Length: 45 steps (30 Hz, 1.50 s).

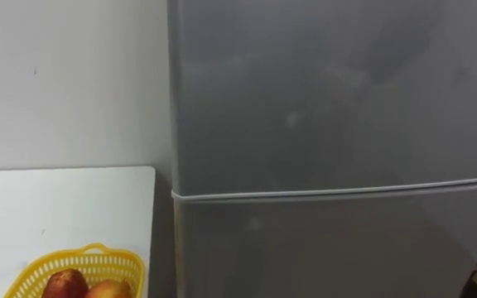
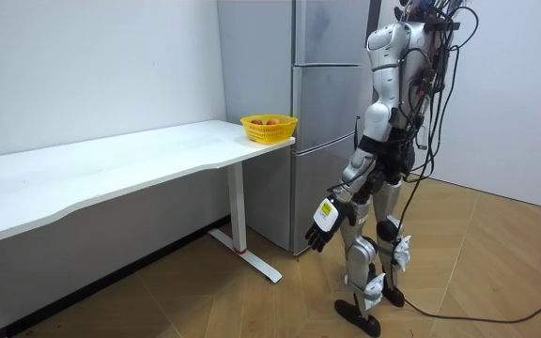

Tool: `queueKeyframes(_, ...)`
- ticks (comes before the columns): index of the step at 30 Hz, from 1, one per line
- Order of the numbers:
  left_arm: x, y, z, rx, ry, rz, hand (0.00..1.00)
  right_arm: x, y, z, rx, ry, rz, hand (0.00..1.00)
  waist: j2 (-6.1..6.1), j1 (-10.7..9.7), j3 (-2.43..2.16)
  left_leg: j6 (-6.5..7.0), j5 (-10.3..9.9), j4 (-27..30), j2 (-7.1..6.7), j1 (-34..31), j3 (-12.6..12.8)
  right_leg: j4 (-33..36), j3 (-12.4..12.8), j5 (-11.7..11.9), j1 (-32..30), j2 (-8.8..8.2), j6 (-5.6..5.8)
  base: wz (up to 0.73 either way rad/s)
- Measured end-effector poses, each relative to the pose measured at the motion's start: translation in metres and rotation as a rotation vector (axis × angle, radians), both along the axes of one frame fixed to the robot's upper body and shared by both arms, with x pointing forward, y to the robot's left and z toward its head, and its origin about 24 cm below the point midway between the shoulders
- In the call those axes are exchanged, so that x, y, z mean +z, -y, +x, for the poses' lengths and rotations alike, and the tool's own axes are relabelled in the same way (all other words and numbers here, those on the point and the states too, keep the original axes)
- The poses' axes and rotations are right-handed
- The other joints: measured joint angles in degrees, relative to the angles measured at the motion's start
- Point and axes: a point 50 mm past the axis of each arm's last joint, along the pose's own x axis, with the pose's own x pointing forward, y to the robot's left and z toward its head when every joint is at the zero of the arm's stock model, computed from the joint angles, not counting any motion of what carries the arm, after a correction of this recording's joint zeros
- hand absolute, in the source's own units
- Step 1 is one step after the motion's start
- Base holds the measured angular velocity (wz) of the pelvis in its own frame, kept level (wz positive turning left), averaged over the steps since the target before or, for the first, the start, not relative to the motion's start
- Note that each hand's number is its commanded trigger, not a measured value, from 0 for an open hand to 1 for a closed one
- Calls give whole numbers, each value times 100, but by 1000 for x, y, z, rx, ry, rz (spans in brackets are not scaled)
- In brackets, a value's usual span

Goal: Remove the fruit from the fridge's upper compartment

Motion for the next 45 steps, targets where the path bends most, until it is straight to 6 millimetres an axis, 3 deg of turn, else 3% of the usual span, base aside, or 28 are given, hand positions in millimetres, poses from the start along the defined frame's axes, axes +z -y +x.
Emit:
queueKeyframes(4,0,0,-2,9,-25,6,0,-49,10,-19,-91,-120,210,0,34,-21,-9,4,-3,10,-7,-27,-6,-12,1,0,-14,-3,0,0)
queueKeyframes(5,0,1,-3,10,-26,5,0,-55,11,-21,-103,-134,237,0,129,-11,-5,6,-4,18,-8,-30,-4,-14,9,0,-17,-3,0,0)
queueKeyframes(6,0,2,-4,14,-29,4,0,-66,14,-25,-126,-156,291,0,103,-27,-3,7,-5,33,-15,-24,1,-16,15,-1,-16,-8,1,0)
queueKeyframes(7,0,2,-3,14,-28,7,0,-78,18,-29,-153,-176,345,0,152,-48,8,7,-4,46,-17,-26,4,-15,12,-1,-20,-12,1,0)
queueKeyframes(14,1,-1,18,-3,39,35,0,-151,16,-47,-217,-403,600,0,198,-61,21,8,-4,22,-25,-33,14,-17,12,-37,-52,-30,13,0)
queueKeyframes(21,1,1,18,-22,25,37,0,-221,-6,-71,-235,-688,817,0,238,-17,1,9,-1,-23,-28,-55,65,-22,112,-45,-89,-14,16,-3)
queueKeyframes(26,1,3,19,-26,25,27,0,-274,-33,-109,-218,-1002,965,0,264,1,0,9,-2,-46,-25,50,72,-31,129,-46,30,-16,18,4)
queueKeyframes(32,-2,10,19,-19,8,-10,0,-304,-57,-148,-182,-1256,1108,0,305,22,22,14,-11,35,-39,16,55,-46,119,-68,58,-35,20,3)
queueKeyframes(35,-3,12,14,-13,-28,-30,0,-316,-69,-178,-136,-1448,1200,0,309,31,23,18,-14,-51,-55,128,11,-104,131,-106,117,-38,44,6)
queueKeyframes(38,-4,14,6,-6,-76,-51,0,-323,-81,-195,-35,-1653,1226,0,313,45,24,23,-18,-60,-53,208,5,-100,152,-114,174,-37,43,-6)
queueKeyframes(42,-4,14,1,4,-112,-65,0,-328,-91,-196,100,-1817,1227,0,307,63,21,25,-16,-43,-63,216,-9,-98,144,-112,179,-39,42,0)
queueKeyframes(45,-6,16,9,-6,-113,-77,0,-332,-95,-184,214,-1930,1169,0,300,178,19,26,-16,-45,-71,219,8,-95,131,-111,179,-45,44,0)
